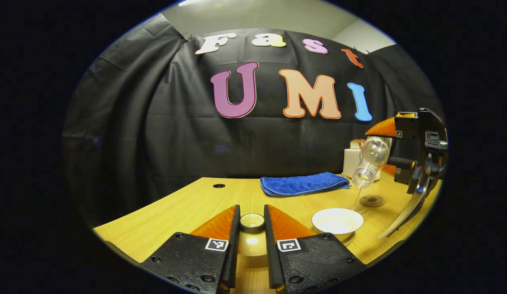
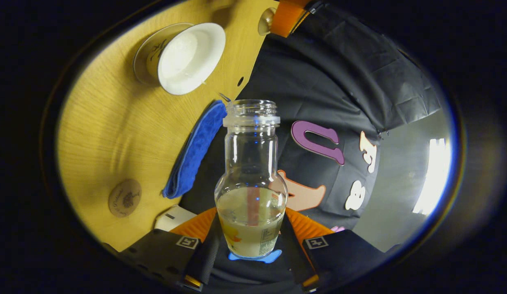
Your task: Open the teacup lid with one hand, grasp the water bottle and pour water into the teacup with the other hand; after pouring, place the water bottle on the coaster and then close the teacup lid.
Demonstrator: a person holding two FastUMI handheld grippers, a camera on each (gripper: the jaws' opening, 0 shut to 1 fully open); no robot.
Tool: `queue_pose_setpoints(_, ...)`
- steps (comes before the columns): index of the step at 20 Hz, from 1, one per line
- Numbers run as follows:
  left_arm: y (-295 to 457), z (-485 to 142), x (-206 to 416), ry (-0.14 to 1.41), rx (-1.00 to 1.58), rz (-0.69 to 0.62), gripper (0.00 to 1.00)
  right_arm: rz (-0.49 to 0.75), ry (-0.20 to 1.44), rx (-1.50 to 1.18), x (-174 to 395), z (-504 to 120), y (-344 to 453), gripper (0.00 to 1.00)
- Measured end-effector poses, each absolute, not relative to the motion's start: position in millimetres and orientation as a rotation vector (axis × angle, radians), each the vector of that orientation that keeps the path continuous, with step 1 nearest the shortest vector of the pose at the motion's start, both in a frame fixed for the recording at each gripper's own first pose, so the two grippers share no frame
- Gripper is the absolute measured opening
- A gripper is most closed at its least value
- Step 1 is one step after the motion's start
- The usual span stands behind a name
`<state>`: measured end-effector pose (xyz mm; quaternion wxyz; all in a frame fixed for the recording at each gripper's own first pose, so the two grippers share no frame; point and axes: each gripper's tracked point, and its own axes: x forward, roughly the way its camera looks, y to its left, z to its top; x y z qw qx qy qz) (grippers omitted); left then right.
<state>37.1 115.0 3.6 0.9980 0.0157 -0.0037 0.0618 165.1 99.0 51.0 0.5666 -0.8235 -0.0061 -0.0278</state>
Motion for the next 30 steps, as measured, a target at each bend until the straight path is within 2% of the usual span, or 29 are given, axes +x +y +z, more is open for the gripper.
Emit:
queue_pose_setpoints(5, 115, 3, 38, -0.008, 0.031, 0.123, 0.29, 0.060, 0.153, -1.581, 157, 4, 96, 0.81)
queue_pose_setpoints(6, 115, 3, 37, -0.008, 0.031, 0.123, 0.29, 0.082, 0.194, -1.498, 155, -5, 96, 0.79)
queue_pose_setpoints(8, 115, 3, 38, -0.008, 0.031, 0.123, 0.29, 0.105, 0.244, -1.329, 151, -16, 92, 0.82)
queue_pose_setpoints(10, 115, 3, 37, -0.008, 0.031, 0.123, 0.29, 0.095, 0.268, -1.177, 153, -15, 84, 0.77)
queue_pose_setpoints(12, 115, 3, 37, -0.008, 0.031, 0.123, 0.28, 0.061, 0.276, -1.019, 153, -9, 67, 0.77)
queue_pose_setpoints(13, 115, 3, 38, -0.008, 0.031, 0.123, 0.29, 0.045, 0.278, -0.943, 156, -7, 55, 0.81)
queue_pose_setpoints(15, 115, 3, 38, -0.007, 0.031, 0.123, 0.29, 0.010, 0.273, -0.806, 159, 2, 36, 0.77)
queue_pose_setpoints(18, 115, 3, 38, -0.008, 0.032, 0.123, 0.27, -0.045, 0.269, -0.592, 163, 13, 8, 0.79)
queue_pose_setpoints(22, 115, 4, 38, -0.008, 0.032, 0.124, 0.29, -0.060, 0.282, -0.313, 175, 4, -18, 0.81)
queue_pose_setpoints(27, 115, 3, 38, -0.007, 0.032, 0.123, 0.29, -0.042, 0.305, -0.154, 182, -15, -37, 0.79)
queue_pose_setpoints(30, 115, 4, 37, -0.008, 0.032, 0.123, 0.28, -0.016, 0.309, -0.086, 186, -23, -38, 0.81)
